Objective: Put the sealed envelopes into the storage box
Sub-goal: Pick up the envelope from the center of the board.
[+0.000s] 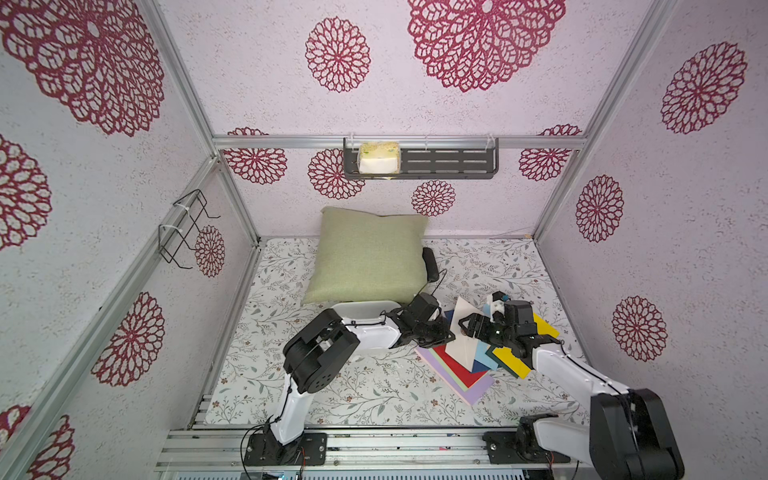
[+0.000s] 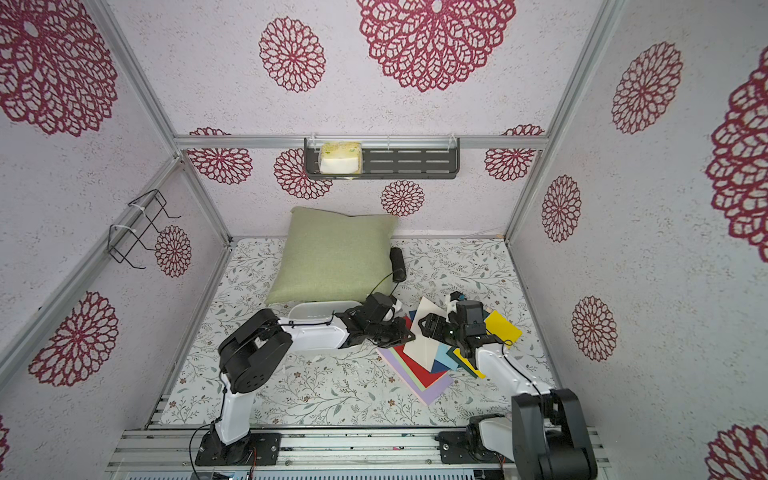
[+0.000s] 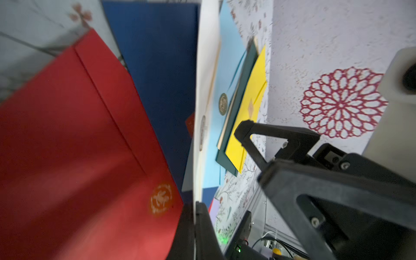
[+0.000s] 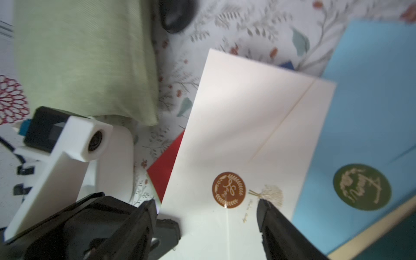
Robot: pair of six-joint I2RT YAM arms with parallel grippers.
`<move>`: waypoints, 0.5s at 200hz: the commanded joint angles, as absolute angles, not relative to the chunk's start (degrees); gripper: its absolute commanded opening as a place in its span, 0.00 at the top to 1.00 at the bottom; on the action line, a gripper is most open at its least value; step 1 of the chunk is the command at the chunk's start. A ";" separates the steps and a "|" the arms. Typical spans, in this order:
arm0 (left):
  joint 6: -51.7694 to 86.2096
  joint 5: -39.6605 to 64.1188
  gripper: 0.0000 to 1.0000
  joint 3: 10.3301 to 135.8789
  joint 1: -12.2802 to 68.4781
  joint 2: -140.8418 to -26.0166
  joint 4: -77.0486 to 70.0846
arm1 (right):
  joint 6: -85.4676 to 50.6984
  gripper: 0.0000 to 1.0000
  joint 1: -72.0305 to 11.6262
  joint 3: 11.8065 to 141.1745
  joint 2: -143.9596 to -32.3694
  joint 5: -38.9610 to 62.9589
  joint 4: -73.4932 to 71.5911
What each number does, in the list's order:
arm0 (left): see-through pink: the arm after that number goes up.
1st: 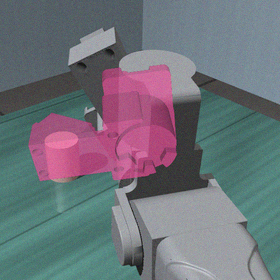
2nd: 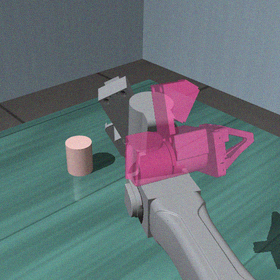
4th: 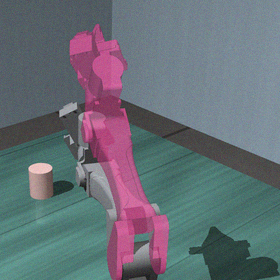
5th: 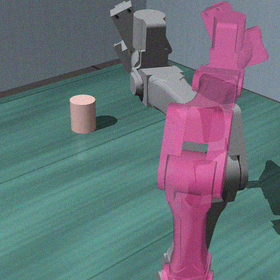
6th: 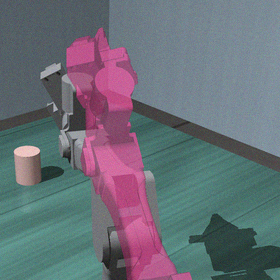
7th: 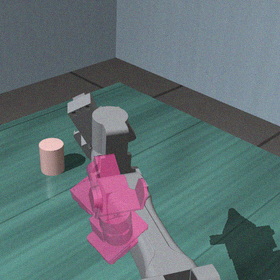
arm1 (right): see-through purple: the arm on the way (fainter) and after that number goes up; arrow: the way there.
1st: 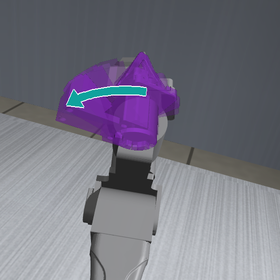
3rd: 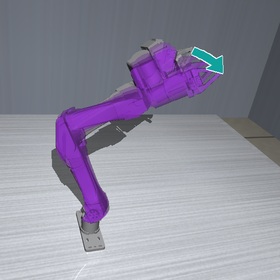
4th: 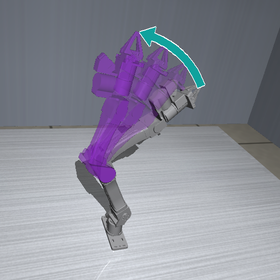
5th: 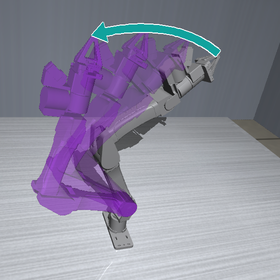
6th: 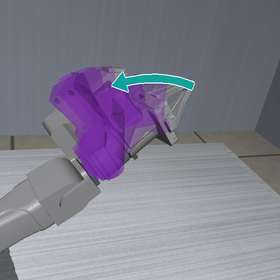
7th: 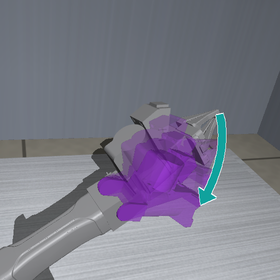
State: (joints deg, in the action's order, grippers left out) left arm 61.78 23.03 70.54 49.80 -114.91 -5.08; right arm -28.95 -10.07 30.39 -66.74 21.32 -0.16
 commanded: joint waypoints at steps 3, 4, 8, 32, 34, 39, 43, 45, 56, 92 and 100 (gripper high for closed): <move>55.84 23.13 1.00 66.30 44.96 -104.02 -6.58 | -28.35 0.22 -10.10 31.03 -58.49 25.62 -4.35; 55.74 23.16 1.00 66.02 44.80 -103.60 -6.67 | -28.37 0.22 -10.11 30.98 -58.21 25.82 -4.59; 55.55 23.78 1.00 64.98 44.10 -102.25 -7.38 | -28.55 0.22 -10.11 30.67 -56.91 26.64 -5.76; 55.68 27.57 1.00 58.93 41.12 -94.74 -13.78 | -31.72 0.19 -10.36 26.72 -51.12 33.00 -16.06; 55.65 27.81 1.00 58.54 40.93 -94.06 -14.23 | -32.08 0.19 -10.37 26.19 -50.75 33.65 -17.18; 55.48 28.22 1.00 57.57 40.78 -92.72 -15.41 | -33.11 0.17 -10.45 24.95 -49.99 35.54 -20.33; 55.39 28.66 1.00 56.80 40.62 -91.65 -16.53 | -34.12 0.15 -10.50 23.94 -49.50 37.04 -22.66; 55.33 28.90 1.00 56.41 40.61 -91.25 -16.92 | -34.70 0.15 -10.54 23.41 -49.31 37.87 -24.32; 55.07 29.89 1.00 54.64 40.52 -88.76 -19.39 | -38.40 0.15 -10.70 21.11 -48.75 41.24 -31.90; 58.57 33.78 1.00 49.41 40.53 -84.64 -31.34 | -48.82 0.17 -12.15 17.74 -51.08 48.79 -50.38; 59.34 34.39 1.00 48.60 40.60 -84.31 -33.58 | -49.09 0.19 -12.63 18.08 -51.68 49.65 -50.99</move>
